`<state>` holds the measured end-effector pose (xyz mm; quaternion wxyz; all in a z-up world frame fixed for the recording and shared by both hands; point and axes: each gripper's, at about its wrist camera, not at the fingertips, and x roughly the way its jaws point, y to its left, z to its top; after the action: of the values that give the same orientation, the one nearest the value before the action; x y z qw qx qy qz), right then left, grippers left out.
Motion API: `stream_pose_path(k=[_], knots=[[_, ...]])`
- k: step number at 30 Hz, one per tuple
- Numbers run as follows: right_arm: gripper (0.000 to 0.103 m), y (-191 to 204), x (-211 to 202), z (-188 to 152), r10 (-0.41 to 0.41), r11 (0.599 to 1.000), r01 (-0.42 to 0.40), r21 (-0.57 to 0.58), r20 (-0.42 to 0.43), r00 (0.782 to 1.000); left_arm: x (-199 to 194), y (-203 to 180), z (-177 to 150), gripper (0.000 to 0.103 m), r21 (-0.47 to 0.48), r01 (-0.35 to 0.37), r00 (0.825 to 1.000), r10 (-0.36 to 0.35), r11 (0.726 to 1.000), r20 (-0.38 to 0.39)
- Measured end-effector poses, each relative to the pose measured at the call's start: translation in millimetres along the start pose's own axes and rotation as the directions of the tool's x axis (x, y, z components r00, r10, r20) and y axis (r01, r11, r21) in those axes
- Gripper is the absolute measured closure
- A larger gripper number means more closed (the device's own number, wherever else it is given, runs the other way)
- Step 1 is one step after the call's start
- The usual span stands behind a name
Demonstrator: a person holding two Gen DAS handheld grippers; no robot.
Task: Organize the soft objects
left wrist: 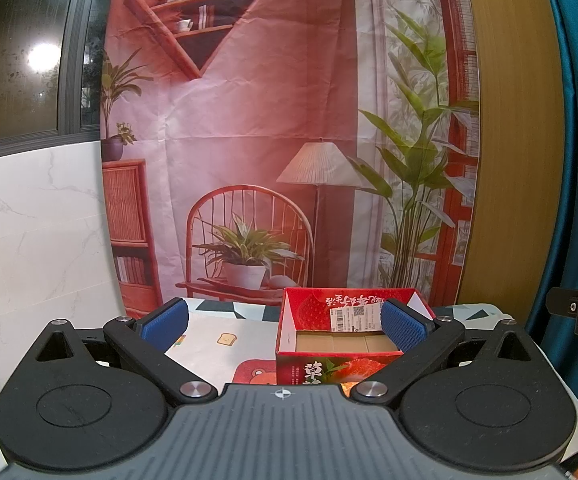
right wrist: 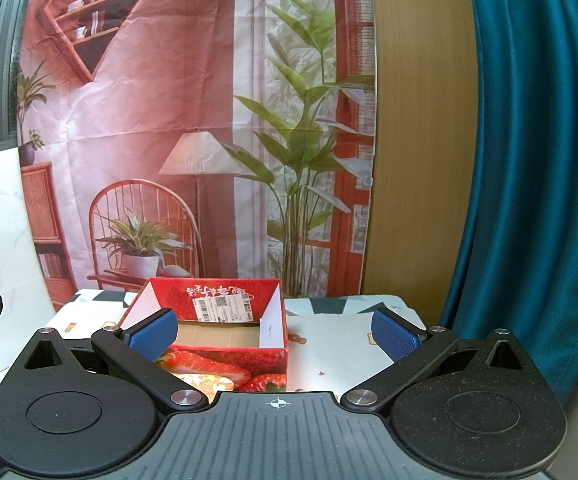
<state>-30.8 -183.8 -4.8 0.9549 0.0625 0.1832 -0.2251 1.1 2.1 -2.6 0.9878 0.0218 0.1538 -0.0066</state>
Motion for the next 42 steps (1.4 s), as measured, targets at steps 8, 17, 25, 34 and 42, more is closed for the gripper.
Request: stream_pose_path(k=[8,17,25,34,42], knots=[[0.000,1,0,-4,0.000,1.000,0.000,-0.001,0.002,1.000,0,0,0,0.000,0.000,0.000,1.000,0.000,1.000,-0.001],[0.000,-1,1,0,0.000,1.000,0.000,-0.001,0.000,1.000,0,0,0,0.000,0.000,0.000,1.000,0.000,1.000,-0.001],[0.000,0,0,1,0.001,1.000,-0.001,-0.001,0.000,1.000,0,0,0,0.000,0.001,0.000,1.000,0.000,1.000,-0.001],[0.000,3,2,-2,0.014,1.000,-0.014,0.000,0.002,1.000,0,1,-2,0.000,-0.003,-0.002,1.000,0.002,1.000,-0.003],[0.000,-8,6,-9,0.070,0.996,-0.073,0.052,0.063,0.996,7,7,-15,0.000,-0.015,-0.020,1.000,0.020,1.000,0.020]])
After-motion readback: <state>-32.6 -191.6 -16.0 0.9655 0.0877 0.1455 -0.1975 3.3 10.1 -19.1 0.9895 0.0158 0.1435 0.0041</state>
